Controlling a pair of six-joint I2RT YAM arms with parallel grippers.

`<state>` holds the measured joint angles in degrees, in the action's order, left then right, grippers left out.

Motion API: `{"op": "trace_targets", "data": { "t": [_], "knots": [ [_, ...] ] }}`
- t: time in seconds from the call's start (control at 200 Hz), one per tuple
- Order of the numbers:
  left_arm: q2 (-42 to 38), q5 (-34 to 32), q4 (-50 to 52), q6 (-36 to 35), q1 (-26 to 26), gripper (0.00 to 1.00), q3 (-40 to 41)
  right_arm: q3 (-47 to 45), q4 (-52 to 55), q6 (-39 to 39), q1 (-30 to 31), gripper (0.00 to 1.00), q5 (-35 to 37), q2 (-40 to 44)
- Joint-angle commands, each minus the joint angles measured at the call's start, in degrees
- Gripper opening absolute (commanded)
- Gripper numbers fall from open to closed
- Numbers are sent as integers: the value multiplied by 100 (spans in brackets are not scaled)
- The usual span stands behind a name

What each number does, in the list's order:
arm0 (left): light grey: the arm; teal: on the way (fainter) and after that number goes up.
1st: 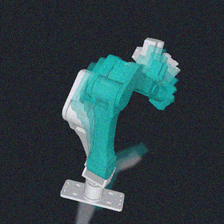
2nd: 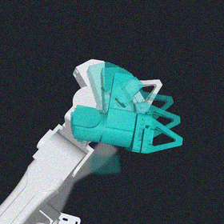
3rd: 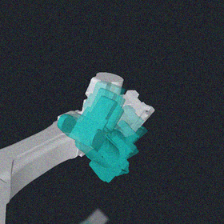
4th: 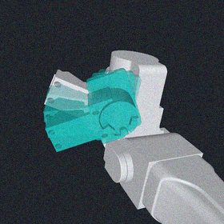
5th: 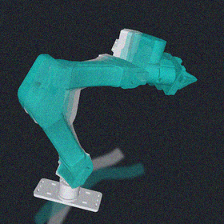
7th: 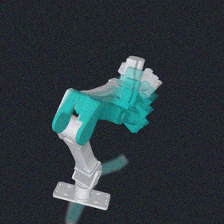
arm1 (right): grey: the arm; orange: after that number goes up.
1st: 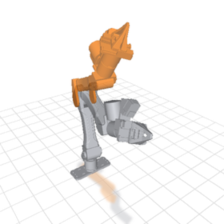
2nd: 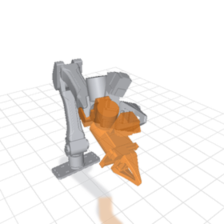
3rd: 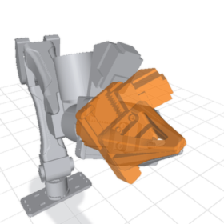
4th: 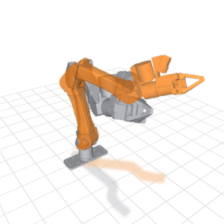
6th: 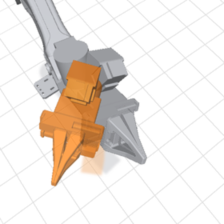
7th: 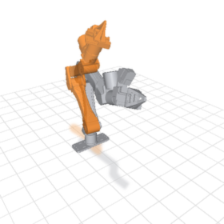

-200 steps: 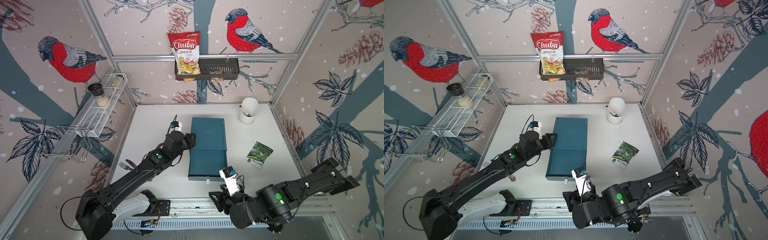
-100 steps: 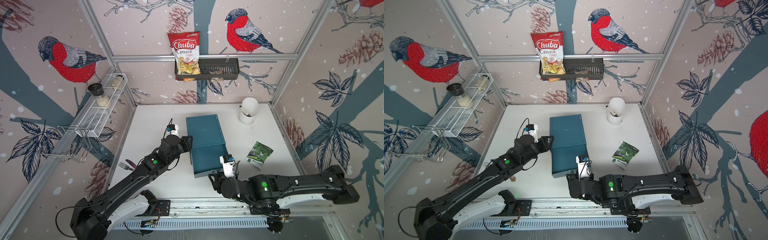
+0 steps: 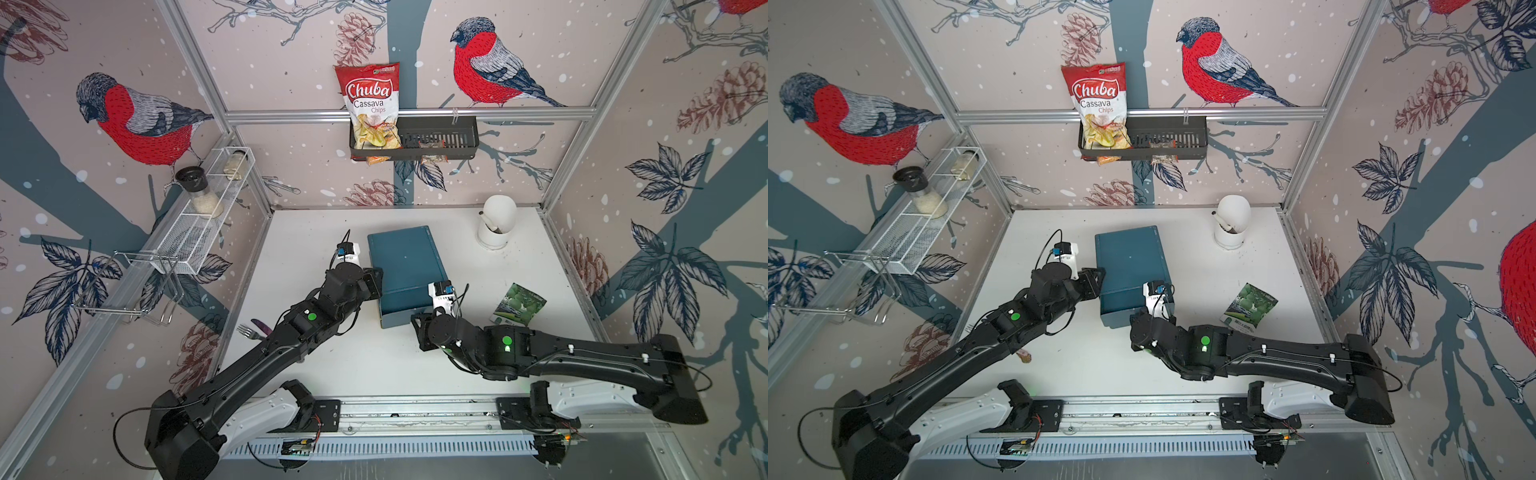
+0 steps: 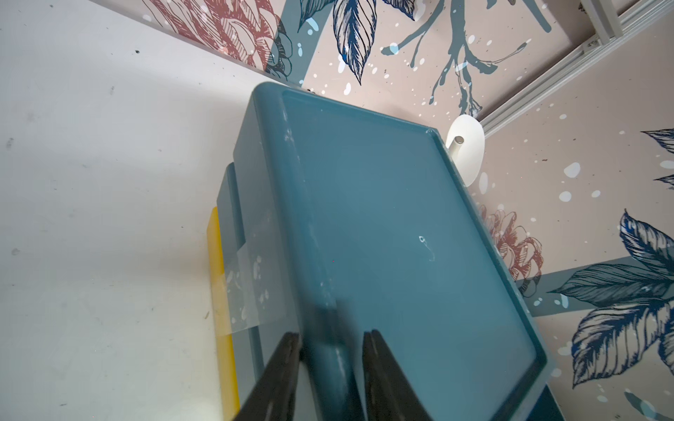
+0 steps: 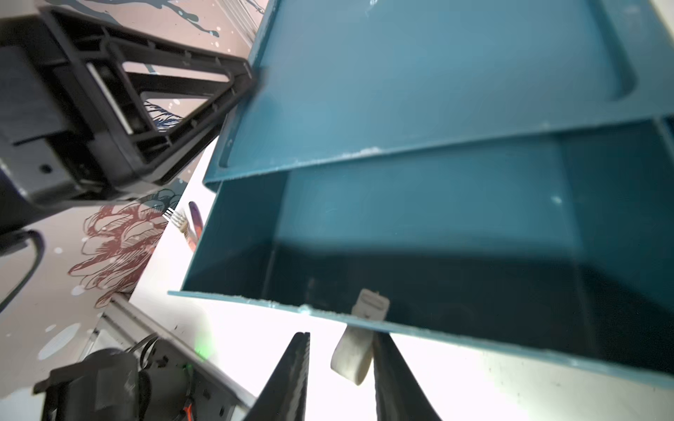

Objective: Take the seed bags out of the drawer
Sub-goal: Close the drawer of the storage box.

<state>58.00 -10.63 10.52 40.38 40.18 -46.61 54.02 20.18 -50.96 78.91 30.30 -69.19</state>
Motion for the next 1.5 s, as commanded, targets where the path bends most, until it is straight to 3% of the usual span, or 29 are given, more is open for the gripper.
{"op": "trace_targets", "data": {
  "t": [0.0, 0.265, 0.46, 0.62, 0.67, 0.785, 0.961, 1.036, 1.121, 1.196, 1.271, 1.496],
  "knots": [
    [26, -211, 82, -308, -19, 32, -72, 119, -445, 277, -134, 34, 194, -222],
    [10, -222, 98, -514, -20, 26, -58, 527, -672, 385, -505, 26, 435, -977],
    [-26, -160, 84, -651, -19, 21, -9, 661, -817, 456, -640, 26, 477, -1229],
    [-86, -160, 63, -668, -19, 20, 29, 937, -283, 278, -439, 27, 808, -1371],
    [-87, -150, 55, -665, -19, 20, 38, 932, -122, 176, -184, 33, 1121, -1316],
    [-79, -141, 0, -663, -30, 20, 66, 535, -84, -245, 295, 62, 1487, -1061],
    [-45, 24, -215, -629, -47, 18, 143, -563, -384, -1554, 346, 92, 1594, -485],
    [-4, 139, -235, -643, -44, 17, 134, -1181, -1300, -1439, 240, 91, 1178, -72],
    [-1, 173, -211, -645, -46, 16, 117, -2016, -2839, -922, -102, 85, 63, 419],
    [-40, 171, -191, -653, -46, 16, 142, -2657, -3879, -1019, -470, 79, -588, 701],
    [-95, 142, -191, -646, -44, 16, 178, -3057, -4619, -1056, -670, 72, -830, 757],
    [-220, 26, -96, -688, -46, 16, 205, -3212, -5382, -1185, -912, 59, -1052, 251]
  ]
}}
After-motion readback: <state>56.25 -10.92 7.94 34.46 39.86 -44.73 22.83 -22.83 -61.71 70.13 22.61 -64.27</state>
